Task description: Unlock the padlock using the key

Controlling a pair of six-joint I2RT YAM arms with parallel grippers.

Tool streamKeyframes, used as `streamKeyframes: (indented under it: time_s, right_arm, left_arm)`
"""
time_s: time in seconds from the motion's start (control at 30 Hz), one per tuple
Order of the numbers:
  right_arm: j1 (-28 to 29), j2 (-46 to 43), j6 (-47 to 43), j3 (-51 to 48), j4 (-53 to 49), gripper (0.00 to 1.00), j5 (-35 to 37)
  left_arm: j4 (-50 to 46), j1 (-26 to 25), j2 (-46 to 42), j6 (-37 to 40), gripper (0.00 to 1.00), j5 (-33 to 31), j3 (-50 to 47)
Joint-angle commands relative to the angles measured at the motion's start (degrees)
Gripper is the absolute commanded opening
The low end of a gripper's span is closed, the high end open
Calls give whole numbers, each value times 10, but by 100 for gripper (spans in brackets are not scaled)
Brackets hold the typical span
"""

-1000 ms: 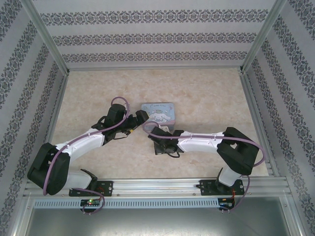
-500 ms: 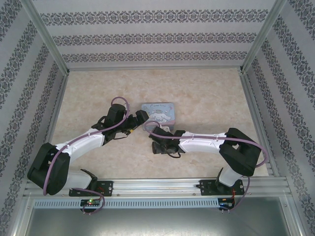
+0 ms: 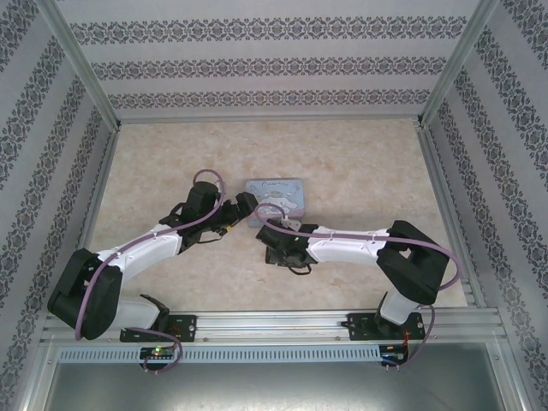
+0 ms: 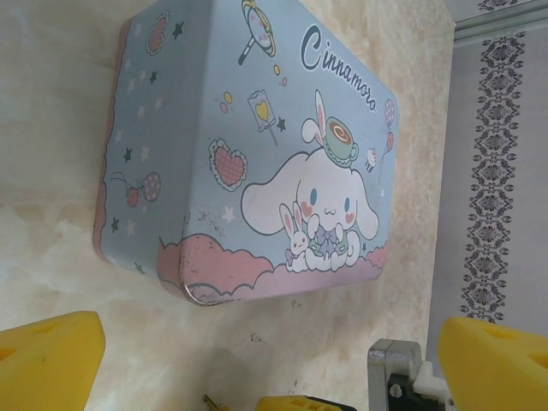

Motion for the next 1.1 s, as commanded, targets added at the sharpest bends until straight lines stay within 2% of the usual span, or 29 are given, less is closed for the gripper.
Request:
streamKeyframes:
  time_s: [0.0, 0.63, 1.07]
  right_arm:
    - [-1, 13, 35, 26, -30, 56, 23]
    - [5, 87, 62, 79, -84, 49, 26]
    - [28, 120, 81, 96, -103, 44, 9]
  left_arm:
    - [27, -5, -14, -7, 100, -6, -6]
    - [47, 6, -34, -20, 99, -12, -25]
    - [55, 14, -37, -24, 99, -8, -33]
